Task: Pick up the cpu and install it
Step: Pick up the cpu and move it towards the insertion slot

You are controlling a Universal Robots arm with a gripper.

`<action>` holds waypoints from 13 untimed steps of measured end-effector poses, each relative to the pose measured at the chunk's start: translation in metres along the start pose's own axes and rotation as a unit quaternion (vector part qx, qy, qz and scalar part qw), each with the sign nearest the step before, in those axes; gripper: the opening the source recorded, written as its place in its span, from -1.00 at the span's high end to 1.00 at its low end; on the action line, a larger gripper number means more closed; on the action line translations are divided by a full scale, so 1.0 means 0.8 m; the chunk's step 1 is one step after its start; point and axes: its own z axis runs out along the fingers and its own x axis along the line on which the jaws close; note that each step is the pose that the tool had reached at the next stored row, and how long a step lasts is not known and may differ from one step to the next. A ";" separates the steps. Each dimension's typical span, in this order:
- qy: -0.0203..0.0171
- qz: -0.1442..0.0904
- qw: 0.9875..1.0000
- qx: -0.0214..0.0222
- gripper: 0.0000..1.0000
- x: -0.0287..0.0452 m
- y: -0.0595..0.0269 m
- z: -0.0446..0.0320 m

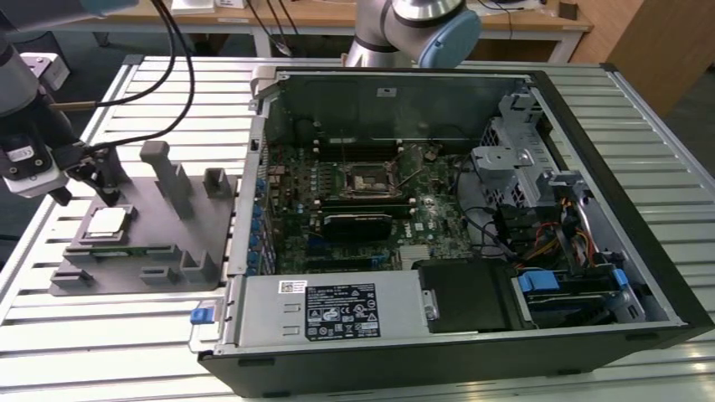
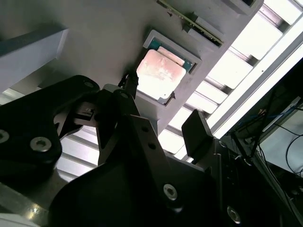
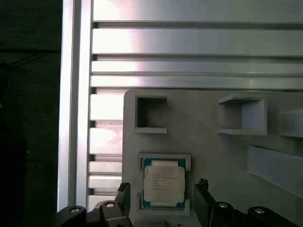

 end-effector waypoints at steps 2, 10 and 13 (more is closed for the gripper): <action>0.000 0.000 1.000 0.000 -0.29 0.0000 0.000 0.0011; 0.000 0.000 1.000 0.000 -0.31 -0.0001 -0.001 0.0043; 0.000 0.000 1.000 0.000 -0.44 -0.0002 -0.001 0.0075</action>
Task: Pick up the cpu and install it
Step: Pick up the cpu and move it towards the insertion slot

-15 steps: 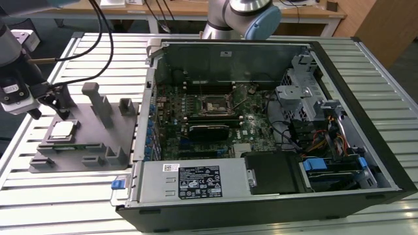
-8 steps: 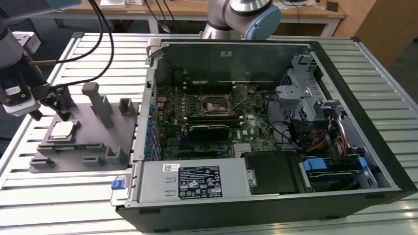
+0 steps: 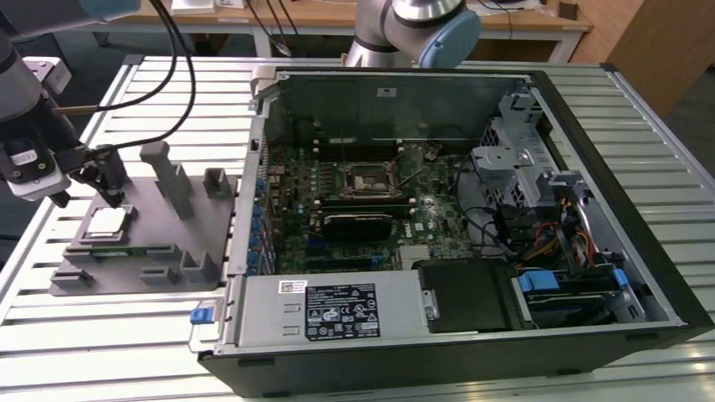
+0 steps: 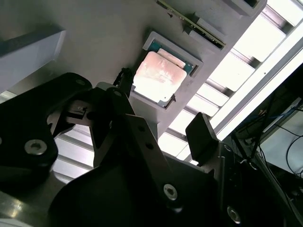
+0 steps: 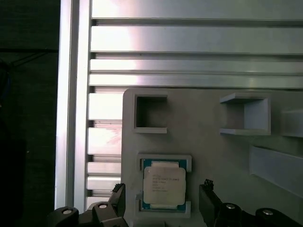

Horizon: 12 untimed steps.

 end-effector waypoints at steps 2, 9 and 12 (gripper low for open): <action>0.000 -0.001 1.000 0.000 -0.44 0.0000 0.000 0.0024; -0.001 -0.007 1.000 0.002 -0.44 -0.0002 -0.001 0.0122; -0.007 -0.007 1.000 0.004 -0.44 0.0003 -0.001 0.0156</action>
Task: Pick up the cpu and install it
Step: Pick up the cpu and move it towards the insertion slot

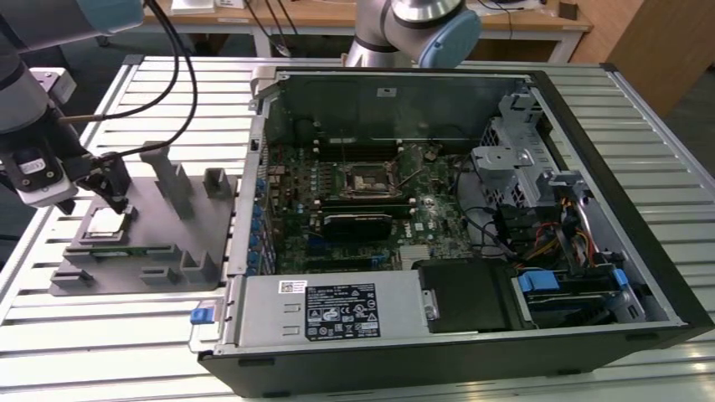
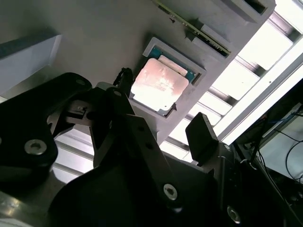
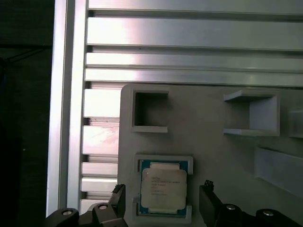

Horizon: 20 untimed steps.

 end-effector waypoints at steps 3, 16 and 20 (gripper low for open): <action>-0.004 0.000 1.000 0.000 -0.44 0.0009 0.000 0.0040; -0.004 0.000 1.000 0.000 -0.44 0.0079 0.000 0.0170; -0.004 0.000 1.000 0.000 -0.44 0.0089 -0.001 0.0224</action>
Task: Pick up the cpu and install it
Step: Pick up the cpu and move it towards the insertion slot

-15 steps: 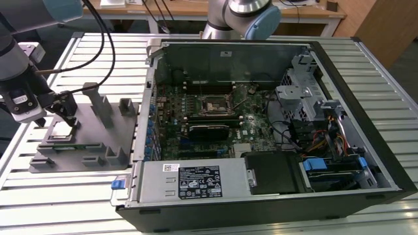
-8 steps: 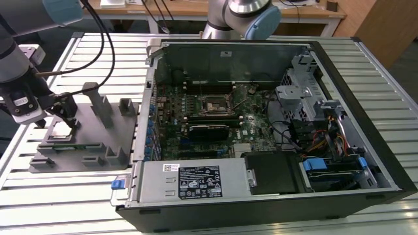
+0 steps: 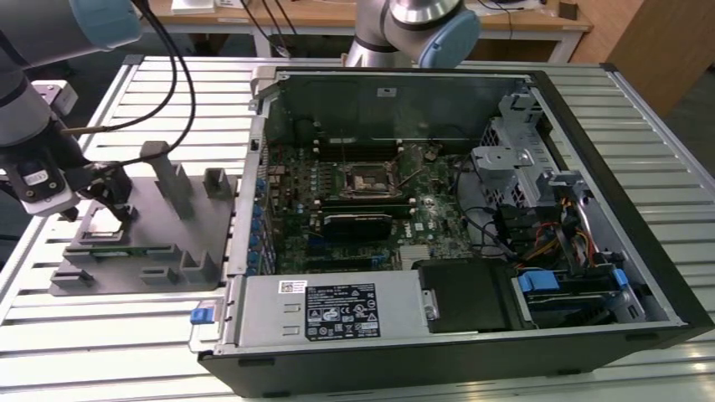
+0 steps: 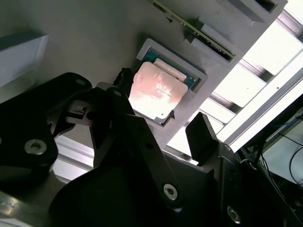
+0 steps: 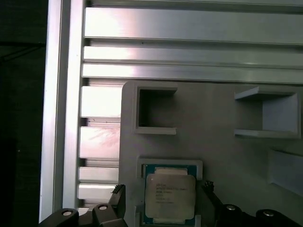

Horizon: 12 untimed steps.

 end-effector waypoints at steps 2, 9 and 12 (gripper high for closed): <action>0.000 0.000 1.000 0.000 -0.44 0.0001 0.000 0.0028; 0.000 0.006 1.000 0.000 -0.44 -0.0016 0.000 0.0068; 0.000 0.007 1.000 0.000 -0.44 -0.0032 0.000 0.0076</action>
